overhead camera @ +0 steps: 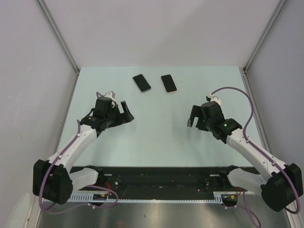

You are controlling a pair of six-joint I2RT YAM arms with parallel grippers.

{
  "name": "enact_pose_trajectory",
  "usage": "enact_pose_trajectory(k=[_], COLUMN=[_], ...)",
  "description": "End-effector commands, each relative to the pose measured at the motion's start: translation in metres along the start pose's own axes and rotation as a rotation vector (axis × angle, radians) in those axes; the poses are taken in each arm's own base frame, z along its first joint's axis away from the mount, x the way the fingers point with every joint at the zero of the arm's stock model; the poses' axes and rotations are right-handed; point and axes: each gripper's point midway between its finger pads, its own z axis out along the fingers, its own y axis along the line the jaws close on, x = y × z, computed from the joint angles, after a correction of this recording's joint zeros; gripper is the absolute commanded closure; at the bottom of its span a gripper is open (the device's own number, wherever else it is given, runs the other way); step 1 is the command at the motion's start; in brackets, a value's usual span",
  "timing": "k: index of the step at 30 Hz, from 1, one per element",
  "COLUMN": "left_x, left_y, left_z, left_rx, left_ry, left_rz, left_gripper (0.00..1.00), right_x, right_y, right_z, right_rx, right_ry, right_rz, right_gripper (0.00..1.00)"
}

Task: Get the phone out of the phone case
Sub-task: Pick up the phone at the center of the board.

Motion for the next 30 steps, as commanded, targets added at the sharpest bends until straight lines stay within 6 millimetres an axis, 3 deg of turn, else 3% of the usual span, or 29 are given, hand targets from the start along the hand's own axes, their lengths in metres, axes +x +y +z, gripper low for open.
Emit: enact_pose_trajectory(k=[1,10,17,21,24,29,30], left_x=[-0.025,-0.027,-0.029,-0.029,-0.028,-0.022,-0.022], left_y=[-0.018,-0.011,-0.012,-0.01,-0.014,-0.025,-0.026], left_z=[-0.014,-0.015,-0.016,-0.019,-0.021,-0.021,-0.022], left_rx=[0.061,0.022,0.023,0.011,0.043,0.107,0.11], left_ry=[-0.084,-0.104,-0.11,-0.119,-0.113,-0.079,-0.075], left_rz=[0.029,0.008,-0.004,-0.008,0.021,0.059,0.06], left_gripper=[0.0,0.0,0.0,0.0,0.0,0.0,0.0], right_x=[-0.009,-0.005,-0.016,-0.029,-0.051,-0.094,-0.099], right_y=[0.004,0.006,0.015,0.025,0.04,0.068,0.066], right_z=[-0.003,-0.002,-0.001,0.009,0.02,0.056,0.062], right_rx=[-0.017,-0.031,-0.039,-0.03,-0.025,-0.025,-0.018], right_ry=[-0.032,-0.012,-0.01,0.004,0.004,0.024,0.039], right_rz=[0.001,-0.012,-0.058,-0.098,-0.148,-0.216,-0.216], right_gripper=[0.0,0.0,0.0,0.0,0.0,0.0,0.0])
